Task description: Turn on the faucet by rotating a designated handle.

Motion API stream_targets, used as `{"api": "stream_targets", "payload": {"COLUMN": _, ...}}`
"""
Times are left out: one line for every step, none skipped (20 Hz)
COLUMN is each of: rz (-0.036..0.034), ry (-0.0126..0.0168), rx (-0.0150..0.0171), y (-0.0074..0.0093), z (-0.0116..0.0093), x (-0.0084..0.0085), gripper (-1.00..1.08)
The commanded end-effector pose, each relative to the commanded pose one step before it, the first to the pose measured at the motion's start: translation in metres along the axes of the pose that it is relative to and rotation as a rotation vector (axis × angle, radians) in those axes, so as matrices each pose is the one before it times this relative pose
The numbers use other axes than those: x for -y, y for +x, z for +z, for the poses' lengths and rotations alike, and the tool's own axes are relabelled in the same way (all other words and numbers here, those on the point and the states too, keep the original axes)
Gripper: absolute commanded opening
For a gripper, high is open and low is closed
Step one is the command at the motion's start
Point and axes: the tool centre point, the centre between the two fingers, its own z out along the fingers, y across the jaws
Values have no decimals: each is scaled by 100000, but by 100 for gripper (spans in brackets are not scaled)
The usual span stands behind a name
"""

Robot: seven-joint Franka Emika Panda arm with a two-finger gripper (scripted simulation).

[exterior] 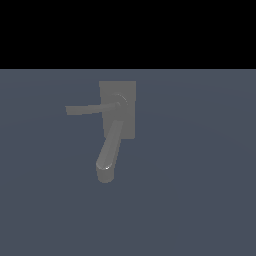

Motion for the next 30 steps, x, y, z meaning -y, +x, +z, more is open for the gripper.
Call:
{"api": "stream_targets", "payload": {"rz": 0, "ry": 0, "rx": 0, "y": 0, "z": 0, "x": -1, "gripper": -100}}
{"api": "stream_targets", "payload": {"rz": 17, "ry": -106, "rx": -53, "y": 3, "z": -11, "x": -6, "gripper": -100}}
{"api": "stream_targets", "payload": {"rz": 55, "ry": -310, "rx": -158, "y": 12, "z": -31, "x": -21, "gripper": -100}}
{"api": "stream_targets", "payload": {"rz": 91, "ry": -520, "rx": -264, "y": 19, "z": -52, "x": -34, "gripper": -100}}
{"api": "stream_targets", "payload": {"rz": 127, "ry": -725, "rx": -368, "y": 27, "z": -73, "x": -49, "gripper": -100}}
{"api": "stream_targets", "payload": {"rz": 162, "ry": -932, "rx": -474, "y": 35, "z": -94, "x": -62, "gripper": -100}}
{"api": "stream_targets", "payload": {"rz": 197, "ry": -1143, "rx": -581, "y": 43, "z": -116, "x": -75, "gripper": -100}}
{"api": "stream_targets", "payload": {"rz": 231, "ry": -1349, "rx": -687, "y": 52, "z": -138, "x": -89, "gripper": -100}}
{"api": "stream_targets", "payload": {"rz": 264, "ry": -1557, "rx": -793, "y": 61, "z": -161, "x": -103, "gripper": -100}}
{"api": "stream_targets", "payload": {"rz": 296, "ry": -1766, "rx": -899, "y": 71, "z": -184, "x": -117, "gripper": -100}}
{"api": "stream_targets", "payload": {"rz": 327, "ry": -1977, "rx": -1007, "y": 81, "z": -208, "x": -130, "gripper": -100}}
{"api": "stream_targets", "payload": {"rz": 355, "ry": -2185, "rx": -1113, "y": 92, "z": -233, "x": -144, "gripper": -100}}
{"api": "stream_targets", "payload": {"rz": 382, "ry": -2397, "rx": -1221, "y": 103, "z": -258, "x": -157, "gripper": -100}}
{"api": "stream_targets", "payload": {"rz": 406, "ry": -2607, "rx": -1328, "y": 116, "z": -284, "x": -170, "gripper": -100}}
{"api": "stream_targets", "payload": {"rz": 426, "ry": -2819, "rx": -1435, "y": 129, "z": -311, "x": -184, "gripper": -100}}
{"api": "stream_targets", "payload": {"rz": 444, "ry": -3030, "rx": -1541, "y": 144, "z": -339, "x": -197, "gripper": -100}}
{"api": "stream_targets", "payload": {"rz": 457, "ry": -3243, "rx": -1648, "y": 159, "z": -368, "x": -209, "gripper": -100}}
{"api": "stream_targets", "payload": {"rz": 464, "ry": -3456, "rx": -1754, "y": 176, "z": -397, "x": -221, "gripper": -100}}
{"api": "stream_targets", "payload": {"rz": 466, "ry": -3669, "rx": -1860, "y": 194, "z": -427, "x": -232, "gripper": -100}}
{"api": "stream_targets", "payload": {"rz": 461, "ry": -3879, "rx": -1963, "y": 213, "z": -458, "x": -243, "gripper": -100}}
{"api": "stream_targets", "payload": {"rz": 439, "ry": -3996, "rx": -2019, "y": 229, "z": -478, "x": -247, "gripper": -100}}
{"api": "stream_targets", "payload": {"rz": 407, "ry": -4073, "rx": -2053, "y": 243, "z": -494, "x": -248, "gripper": -100}}
{"api": "stream_targets", "payload": {"rz": 370, "ry": -4146, "rx": -2086, "y": 259, "z": -508, "x": -249, "gripper": -100}}
{"api": "stream_targets", "payload": {"rz": 325, "ry": -4172, "rx": -2095, "y": 272, "z": -518, "x": -245, "gripper": -100}}
{"api": "stream_targets", "payload": {"rz": 274, "ry": -4172, "rx": -2092, "y": 283, "z": -523, "x": -240, "gripper": -100}}
{"api": "stream_targets", "payload": {"rz": 221, "ry": -4170, "rx": -2088, "y": 295, "z": -528, "x": -234, "gripper": -100}}
{"api": "stream_targets", "payload": {"rz": 165, "ry": -4167, "rx": -2084, "y": 308, "z": -533, "x": -228, "gripper": -100}}
{"api": "stream_targets", "payload": {"rz": 106, "ry": -4162, "rx": -2081, "y": 320, "z": -538, "x": -220, "gripper": -100}}
{"api": "stream_targets", "payload": {"rz": 44, "ry": -4155, "rx": -2077, "y": 333, "z": -542, "x": -212, "gripper": -100}}
{"api": "stream_targets", "payload": {"rz": -19, "ry": -4135, "rx": -2068, "y": 345, "z": -545, "x": -203, "gripper": -100}}
